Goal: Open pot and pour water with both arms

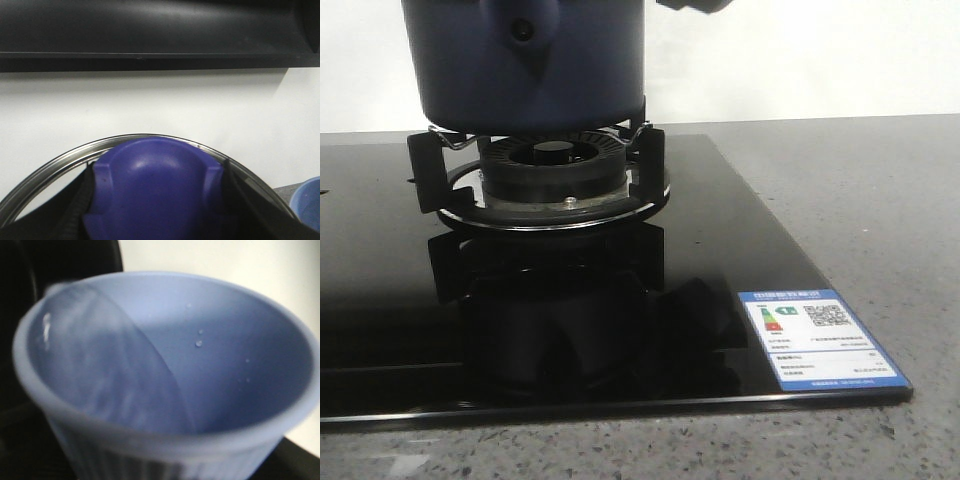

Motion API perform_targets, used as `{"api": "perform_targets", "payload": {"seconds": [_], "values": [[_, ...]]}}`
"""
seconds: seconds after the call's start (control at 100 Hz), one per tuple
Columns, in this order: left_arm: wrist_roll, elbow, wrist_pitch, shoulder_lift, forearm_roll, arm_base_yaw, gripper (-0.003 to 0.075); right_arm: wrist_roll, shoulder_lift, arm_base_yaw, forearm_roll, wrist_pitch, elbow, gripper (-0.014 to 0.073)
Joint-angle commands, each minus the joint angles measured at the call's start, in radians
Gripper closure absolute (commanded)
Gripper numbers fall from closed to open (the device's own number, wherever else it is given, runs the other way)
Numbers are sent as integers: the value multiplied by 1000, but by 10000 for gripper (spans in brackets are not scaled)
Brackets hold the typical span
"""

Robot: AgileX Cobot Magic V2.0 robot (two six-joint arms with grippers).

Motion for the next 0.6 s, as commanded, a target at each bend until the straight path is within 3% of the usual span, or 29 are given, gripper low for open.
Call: {"api": "perform_targets", "payload": {"seconds": [0.0, 0.17, 0.59], "values": [[0, -35, -84, -24, 0, 4, 364, -2, -44, 7, -144, -83, -43, 228], [0, -35, -74, -24, 0, 4, 364, -2, -44, 7, -311, -134, -43, 228], [0, -35, -74, -24, 0, 4, 364, -2, -44, 7, -544, -166, -43, 228]]}}
